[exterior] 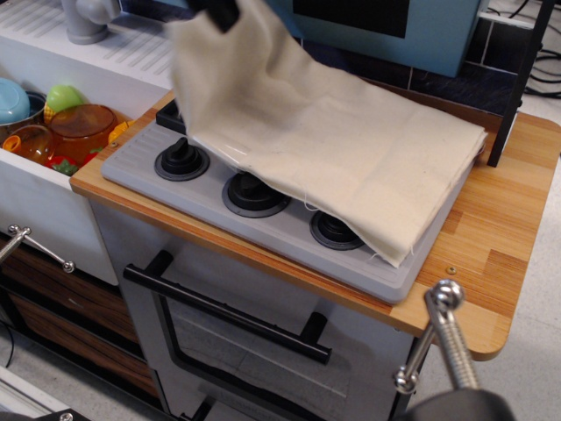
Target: Fold cloth in half
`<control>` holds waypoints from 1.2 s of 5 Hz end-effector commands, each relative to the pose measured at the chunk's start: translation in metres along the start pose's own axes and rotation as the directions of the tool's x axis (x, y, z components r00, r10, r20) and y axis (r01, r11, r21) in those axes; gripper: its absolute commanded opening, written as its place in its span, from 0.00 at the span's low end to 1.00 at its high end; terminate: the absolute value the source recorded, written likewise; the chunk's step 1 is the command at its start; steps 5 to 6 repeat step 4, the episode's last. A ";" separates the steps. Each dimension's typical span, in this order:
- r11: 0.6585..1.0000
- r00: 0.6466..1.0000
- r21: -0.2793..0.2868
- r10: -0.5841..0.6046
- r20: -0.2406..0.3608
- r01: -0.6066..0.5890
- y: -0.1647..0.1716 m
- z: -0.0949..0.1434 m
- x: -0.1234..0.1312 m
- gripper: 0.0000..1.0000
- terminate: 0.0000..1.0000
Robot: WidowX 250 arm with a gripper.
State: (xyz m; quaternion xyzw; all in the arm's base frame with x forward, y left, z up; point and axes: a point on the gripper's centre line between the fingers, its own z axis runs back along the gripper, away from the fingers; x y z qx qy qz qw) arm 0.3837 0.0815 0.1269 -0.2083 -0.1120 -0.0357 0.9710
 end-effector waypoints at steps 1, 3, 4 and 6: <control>0.998 0.995 -0.029 -0.046 0.084 0.049 -0.088 0.017 0.015 0.00 0.00; 0.993 0.996 -0.082 -0.084 -0.008 0.083 -0.163 -0.041 -0.001 0.00 0.00; 0.989 0.988 -0.082 -0.133 -0.080 0.127 -0.188 -0.062 -0.016 0.00 1.00; 0.989 0.988 -0.082 -0.133 -0.080 0.127 -0.188 -0.062 -0.016 0.00 1.00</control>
